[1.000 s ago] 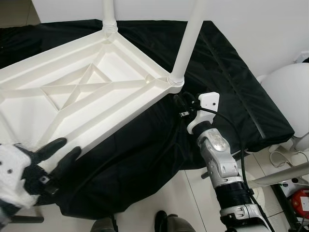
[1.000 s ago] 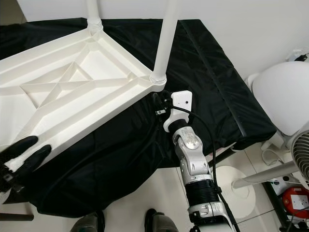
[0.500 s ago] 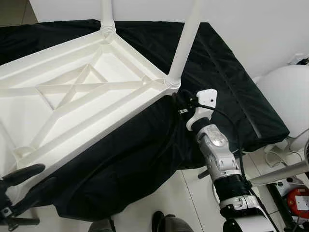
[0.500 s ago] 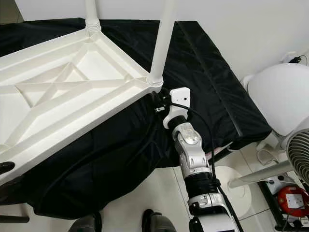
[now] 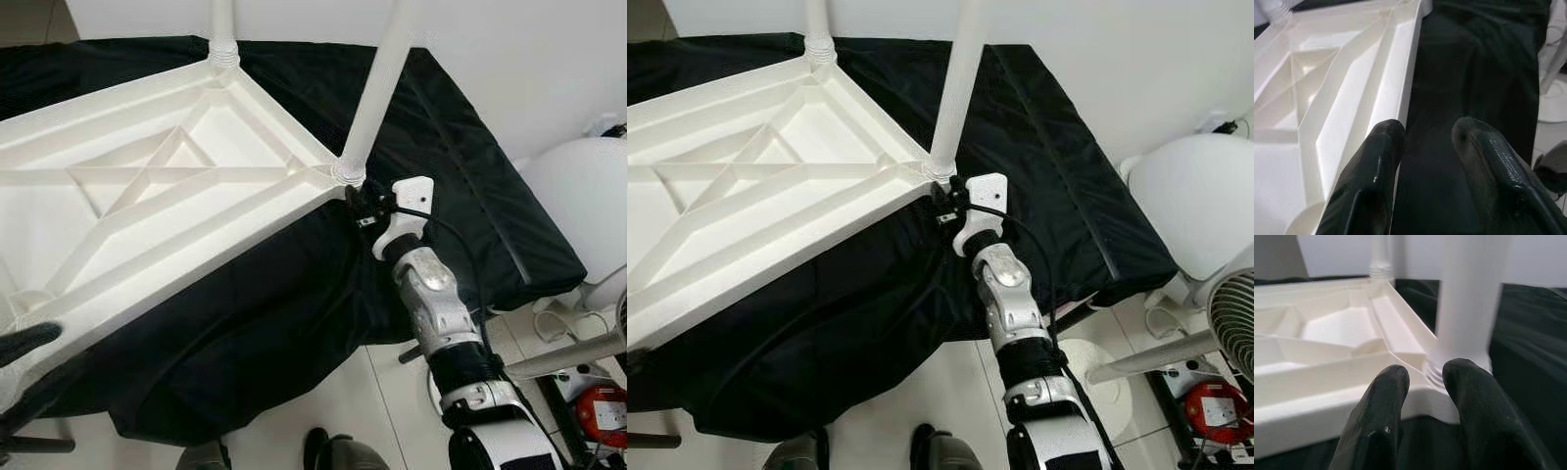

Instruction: Building children table

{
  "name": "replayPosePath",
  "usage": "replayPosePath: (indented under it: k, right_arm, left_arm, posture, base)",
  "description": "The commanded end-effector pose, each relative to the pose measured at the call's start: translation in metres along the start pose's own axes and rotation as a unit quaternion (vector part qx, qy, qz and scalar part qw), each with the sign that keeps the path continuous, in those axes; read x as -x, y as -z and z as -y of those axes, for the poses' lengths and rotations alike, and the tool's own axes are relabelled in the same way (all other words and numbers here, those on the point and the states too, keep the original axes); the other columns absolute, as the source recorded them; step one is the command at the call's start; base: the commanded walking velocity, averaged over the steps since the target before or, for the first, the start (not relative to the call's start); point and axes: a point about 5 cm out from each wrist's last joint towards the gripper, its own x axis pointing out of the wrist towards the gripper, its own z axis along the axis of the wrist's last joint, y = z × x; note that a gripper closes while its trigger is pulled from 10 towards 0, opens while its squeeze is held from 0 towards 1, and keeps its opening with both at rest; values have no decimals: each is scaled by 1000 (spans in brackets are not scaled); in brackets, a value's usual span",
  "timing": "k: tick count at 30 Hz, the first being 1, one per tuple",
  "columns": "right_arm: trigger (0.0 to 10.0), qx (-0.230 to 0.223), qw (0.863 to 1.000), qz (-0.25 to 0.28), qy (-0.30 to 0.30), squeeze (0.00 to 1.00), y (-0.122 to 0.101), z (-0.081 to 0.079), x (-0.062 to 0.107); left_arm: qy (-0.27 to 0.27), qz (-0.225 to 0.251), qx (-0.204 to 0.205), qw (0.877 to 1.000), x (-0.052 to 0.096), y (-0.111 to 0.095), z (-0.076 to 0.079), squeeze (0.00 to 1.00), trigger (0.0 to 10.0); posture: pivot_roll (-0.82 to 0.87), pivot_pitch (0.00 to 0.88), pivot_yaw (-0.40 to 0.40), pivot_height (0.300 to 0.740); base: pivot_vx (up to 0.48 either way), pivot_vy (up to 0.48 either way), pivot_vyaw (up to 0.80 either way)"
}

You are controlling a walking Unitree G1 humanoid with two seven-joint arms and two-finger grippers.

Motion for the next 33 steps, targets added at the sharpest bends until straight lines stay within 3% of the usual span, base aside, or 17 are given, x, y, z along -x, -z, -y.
replayPosePath:
  k: [1,3,13,14,25,27,28,30,33]
  right_arm:
    - [10000,5,1000,-7,1,0,4,3,2]
    - [10000,3,1000,-6,-2,0,5,2,0]
    - [10000,-1,1000,-6,-11,0,7,-1,-4]
    - [10000,-4,1000,-6,-17,0,7,-3,-8]
    - [10000,-10,1000,-7,-21,0,9,-5,-13]
    - [10000,-14,999,-4,-30,0,10,-10,-17]
    - [10000,-14,999,-4,-30,0,10,-10,-17]
    - [10000,-16,999,-3,-36,0,11,-14,-18]
    - [10000,-17,999,-3,-37,0,11,-14,-19]
  left_arm:
    - [64,4,-9,998,2,-5,7,0,10000]
    - [44,-14,5,999,14,3,9,0,10000]
    - [7,-57,13,998,39,17,10,0,10000]
    - [-29,-80,14,996,57,20,7,0,10000]
    - [-70,-102,35,992,76,25,8,0,10000]
    - [-110,-129,43,985,95,36,2,0,10000]
    - [-110,-129,43,985,95,36,2,0,10000]
    - [-161,-159,36,973,114,46,-9,0,10000]
    - [-182,-171,39,967,119,50,-15,0,10000]
  posture:
    - [331,210,-119,740]
    - [346,215,-129,740]
    - [376,216,-145,740]
    - [391,221,-145,740]
    - [429,219,-158,740]
    - [448,202,-166,740]
    - [448,202,-166,740]
    - [451,191,-168,740]
    - [451,190,-167,740]
  base:
    - [0,0,0]
    - [0,0,0]
    - [0,0,0]
    - [0,0,0]
    - [0,0,0]
    - [0,0,0]
    - [0,0,0]
    - [0,0,0]
    - [0,0,0]
